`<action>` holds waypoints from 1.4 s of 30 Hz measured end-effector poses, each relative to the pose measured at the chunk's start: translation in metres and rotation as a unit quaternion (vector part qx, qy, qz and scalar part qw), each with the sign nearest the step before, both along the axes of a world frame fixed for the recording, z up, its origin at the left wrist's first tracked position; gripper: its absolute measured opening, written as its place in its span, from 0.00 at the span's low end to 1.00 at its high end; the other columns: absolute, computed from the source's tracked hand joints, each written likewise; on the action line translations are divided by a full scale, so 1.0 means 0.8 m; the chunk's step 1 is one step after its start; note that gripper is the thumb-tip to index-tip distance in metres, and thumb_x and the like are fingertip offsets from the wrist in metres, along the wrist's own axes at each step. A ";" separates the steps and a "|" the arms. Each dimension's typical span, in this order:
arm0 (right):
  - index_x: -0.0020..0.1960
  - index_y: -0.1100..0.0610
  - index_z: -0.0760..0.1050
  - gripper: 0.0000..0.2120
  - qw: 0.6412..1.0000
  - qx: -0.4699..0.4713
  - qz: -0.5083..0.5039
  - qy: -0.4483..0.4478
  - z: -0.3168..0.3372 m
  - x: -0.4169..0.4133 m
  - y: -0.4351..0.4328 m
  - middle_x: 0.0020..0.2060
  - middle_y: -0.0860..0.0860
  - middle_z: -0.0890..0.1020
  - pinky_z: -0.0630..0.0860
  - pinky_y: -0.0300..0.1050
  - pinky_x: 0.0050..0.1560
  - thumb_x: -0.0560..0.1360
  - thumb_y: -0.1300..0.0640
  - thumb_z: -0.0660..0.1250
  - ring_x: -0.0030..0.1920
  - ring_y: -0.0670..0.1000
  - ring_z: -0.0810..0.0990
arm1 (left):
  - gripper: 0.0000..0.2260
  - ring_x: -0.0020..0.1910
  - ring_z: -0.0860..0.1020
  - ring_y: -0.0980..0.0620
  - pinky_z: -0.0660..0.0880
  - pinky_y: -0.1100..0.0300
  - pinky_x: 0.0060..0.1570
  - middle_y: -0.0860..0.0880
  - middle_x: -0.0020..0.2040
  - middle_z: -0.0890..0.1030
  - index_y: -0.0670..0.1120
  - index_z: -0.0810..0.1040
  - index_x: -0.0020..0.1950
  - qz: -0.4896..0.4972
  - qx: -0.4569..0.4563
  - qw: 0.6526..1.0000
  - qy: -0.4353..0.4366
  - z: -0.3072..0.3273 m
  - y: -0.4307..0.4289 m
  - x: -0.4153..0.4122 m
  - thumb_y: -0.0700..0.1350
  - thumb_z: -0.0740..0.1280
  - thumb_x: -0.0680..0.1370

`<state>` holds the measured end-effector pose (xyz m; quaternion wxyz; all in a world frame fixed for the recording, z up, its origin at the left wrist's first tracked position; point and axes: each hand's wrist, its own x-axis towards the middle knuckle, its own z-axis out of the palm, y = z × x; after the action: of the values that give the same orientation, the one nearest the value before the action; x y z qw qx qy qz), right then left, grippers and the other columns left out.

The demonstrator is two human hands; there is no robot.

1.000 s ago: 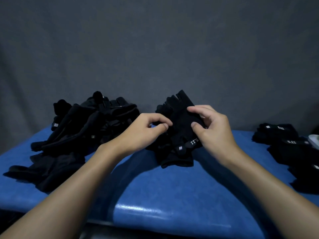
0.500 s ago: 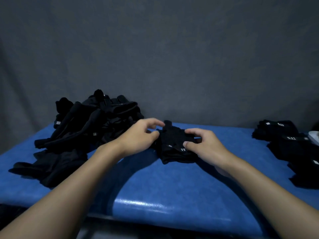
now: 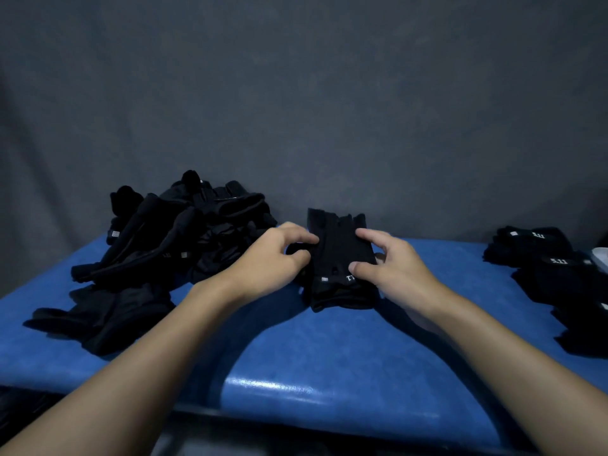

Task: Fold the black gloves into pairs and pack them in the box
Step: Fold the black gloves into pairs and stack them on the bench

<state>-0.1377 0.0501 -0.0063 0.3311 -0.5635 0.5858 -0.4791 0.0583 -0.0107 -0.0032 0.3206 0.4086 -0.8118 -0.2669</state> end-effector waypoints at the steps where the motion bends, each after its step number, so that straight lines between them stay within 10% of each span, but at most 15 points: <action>1: 0.71 0.56 0.70 0.27 1.000 0.004 0.004 -0.007 0.000 -0.001 -0.001 0.57 0.51 0.80 0.75 0.32 0.45 0.74 0.66 0.71 0.49 0.44 0.81 | 0.13 0.59 0.75 0.58 0.65 0.72 0.60 0.54 0.58 0.77 0.45 0.81 0.62 0.004 0.004 1.000 0.010 0.001 0.000 0.000 0.37 0.65 0.79; 4: 0.66 0.52 0.73 0.20 0.997 0.036 0.026 0.065 -0.002 -0.002 0.002 0.44 0.44 0.81 0.76 0.31 0.42 0.75 0.61 0.71 0.41 0.40 0.81 | 0.12 0.59 0.76 0.56 0.68 0.63 0.64 0.53 0.58 0.77 0.46 0.81 0.61 0.013 0.011 1.000 -0.001 -0.004 0.001 0.000 0.40 0.65 0.79; 8: 0.63 0.42 0.75 0.24 0.977 0.057 -0.009 0.203 -0.013 -0.005 0.000 0.56 0.42 0.77 0.71 0.52 0.66 0.68 0.39 0.70 0.62 0.49 0.74 | 0.12 0.60 0.74 0.59 0.66 0.66 0.63 0.54 0.60 0.75 0.52 0.79 0.64 0.012 0.027 0.999 -0.042 -0.013 0.007 0.000 0.48 0.66 0.80; 11: 0.56 0.37 0.74 0.15 0.972 -0.009 0.010 0.236 -0.012 -0.011 0.007 0.55 0.38 0.69 0.65 0.55 0.69 0.71 0.44 0.71 0.64 0.45 0.64 | 0.15 0.62 0.74 0.59 0.69 0.62 0.65 0.55 0.63 0.76 0.53 0.77 0.66 0.009 0.029 0.997 -0.071 -0.017 0.006 0.002 0.51 0.67 0.79; 16: 0.58 0.38 0.76 0.26 0.944 0.018 0.102 0.314 -0.012 -0.020 0.018 0.56 0.34 0.71 0.65 0.53 0.69 0.61 0.36 0.72 0.63 0.42 0.67 | 0.17 0.62 0.75 0.59 0.70 0.58 0.66 0.57 0.62 0.78 0.54 0.76 0.67 0.015 0.037 0.995 -0.094 -0.020 0.006 0.004 0.53 0.67 0.79; 22: 0.59 0.49 0.79 0.18 0.943 -0.030 0.108 0.312 -0.013 -0.026 0.020 0.53 0.45 0.77 0.71 0.35 0.57 0.70 0.56 0.76 0.54 0.42 0.77 | 0.15 0.57 0.77 0.61 0.72 0.62 0.62 0.58 0.57 0.81 0.54 0.77 0.65 0.005 0.054 0.997 -0.060 -0.024 0.013 0.000 0.50 0.68 0.79; 32: 0.55 0.42 0.79 0.10 0.955 -0.029 0.116 0.273 0.003 -0.059 0.053 0.51 0.43 0.77 0.70 0.32 0.55 0.74 0.50 0.72 0.51 0.40 0.76 | 0.11 0.51 0.78 0.52 0.73 0.60 0.56 0.49 0.50 0.78 0.56 0.79 0.62 -0.047 0.045 0.998 -0.017 -0.017 0.023 -0.014 0.48 0.66 0.81; 42: 0.64 0.49 0.77 0.14 0.970 0.006 0.018 0.242 -0.020 -0.068 0.036 0.54 0.45 0.78 0.69 0.40 0.63 0.80 0.51 0.64 0.57 0.44 0.76 | 0.12 0.64 0.74 0.59 0.67 0.56 0.70 0.58 0.62 0.78 0.56 0.80 0.63 -0.026 0.054 0.997 -0.038 -0.015 0.007 -0.026 0.49 0.63 0.82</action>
<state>-0.1918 0.0789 -0.0222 0.1910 -0.6714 0.6411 -0.3189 0.0371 -0.0049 -0.0149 0.2600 0.4136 -0.8181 -0.3035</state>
